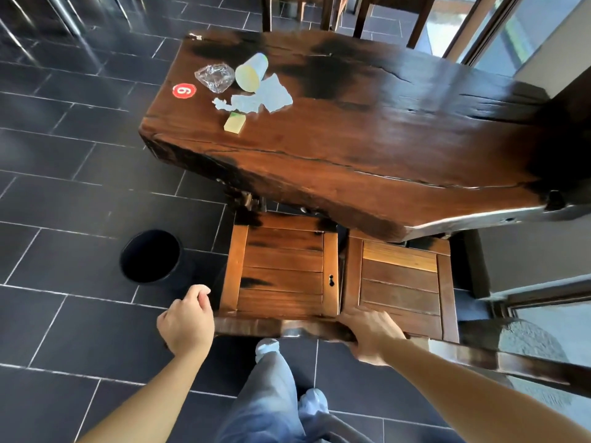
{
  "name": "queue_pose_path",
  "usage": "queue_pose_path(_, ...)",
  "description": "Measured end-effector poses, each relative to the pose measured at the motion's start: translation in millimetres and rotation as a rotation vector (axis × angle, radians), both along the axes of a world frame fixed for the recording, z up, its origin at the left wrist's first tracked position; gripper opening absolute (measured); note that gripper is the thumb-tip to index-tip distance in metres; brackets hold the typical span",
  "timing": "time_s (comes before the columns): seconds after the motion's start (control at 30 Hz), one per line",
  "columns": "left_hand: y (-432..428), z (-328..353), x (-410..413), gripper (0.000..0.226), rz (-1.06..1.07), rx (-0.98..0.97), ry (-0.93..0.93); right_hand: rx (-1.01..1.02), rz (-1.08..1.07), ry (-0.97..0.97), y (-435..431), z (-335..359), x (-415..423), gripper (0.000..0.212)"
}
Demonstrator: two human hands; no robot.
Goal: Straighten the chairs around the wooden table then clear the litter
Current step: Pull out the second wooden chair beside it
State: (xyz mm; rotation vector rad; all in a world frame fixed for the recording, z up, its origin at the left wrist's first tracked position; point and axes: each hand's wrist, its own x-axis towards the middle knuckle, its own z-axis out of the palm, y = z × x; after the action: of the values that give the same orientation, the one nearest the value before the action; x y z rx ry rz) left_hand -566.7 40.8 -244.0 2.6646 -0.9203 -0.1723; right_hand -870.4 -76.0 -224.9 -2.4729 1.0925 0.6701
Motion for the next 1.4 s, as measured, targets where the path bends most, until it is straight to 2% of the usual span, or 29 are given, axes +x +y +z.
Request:
queue_pose_path(0.1, -3.0, -0.8, 6.9, 0.020, -0.019, 0.024, -0.011, 0.000, 0.079, -0.120, -6.2, 4.8, 1.6, 0.039)
queue_pose_path(0.27, -16.9, 1.7, 31.5, 0.021, -0.058, -0.001, -0.055, -0.036, 0.013, -0.158, -8.4, 2.4, 25.5, 0.037)
queue_pose_path(0.4, -23.1, -0.2, 41.5, 0.022, -0.083, -0.013, -0.073, -0.056, -0.159, -0.136, -10.4, 0.2, 37.6, 0.024)
queue_pose_path(0.53, -21.0, 0.1, 40.0, 0.020, -0.099, -0.005, -0.042, -0.055, -0.200, -0.094, -8.7, 2.3, 39.9, 0.030)
queue_pose_path(0.63, -18.8, 5.2, 40.0, 0.019, -0.156, 0.012, -0.034, -0.012, -0.233, 0.010, -10.7, 0.3, 42.5, 0.024)
queue_pose_path(0.7, -11.0, 5.9, 48.2, 0.017, -0.323, 0.031, -0.056, 0.055, -0.216, 0.060, -14.2, 5.3, 42.4, 0.026)
queue_pose_path(0.77, 3.3, 0.7, 65.8, 0.008, -0.592, 0.008, -0.092, 0.107, -0.177, 0.109, -14.1, 12.8, 39.9, 0.038)
queue_pose_path(0.8, 9.0, -0.2, 76.5, 0.012, -0.720, 0.004, -0.084, 0.119, -0.161, 0.134, -11.6, 15.1, 37.9, 0.047)
queue_pose_path(0.87, 13.7, 1.7, 96.7, 0.040, -0.947, 0.093, -0.055, 0.123, -0.164, 0.166, -6.5, 18.8, 36.3, 0.061)
queue_pose_path(0.9, 13.2, 4.8, 102.7, 0.052, -1.028, 0.169, -0.044, 0.122, -0.171, 0.184, -5.3, 20.4, 37.8, 0.063)
queue_pose_path(0.97, 10.2, 12.2, 110.3, 0.059, -1.124, 0.290, 0.033, 0.121, -0.189, 0.220, -6.1, 23.6, 42.9, 0.061)
queue_pose_path(1.07, 7.5, 18.2, 116.3, 0.048, -1.110, 0.288, 0.145, 0.118, -0.219, 0.249, -5.0, 27.4, 48.7, 0.058)
queue_pose_path(1.4, 15.1, 27.6, 131.4, 0.035, -1.081, 0.324, 0.109, 0.093, -0.250, 0.257, 24.0, 21.5, 63.4, 0.068)
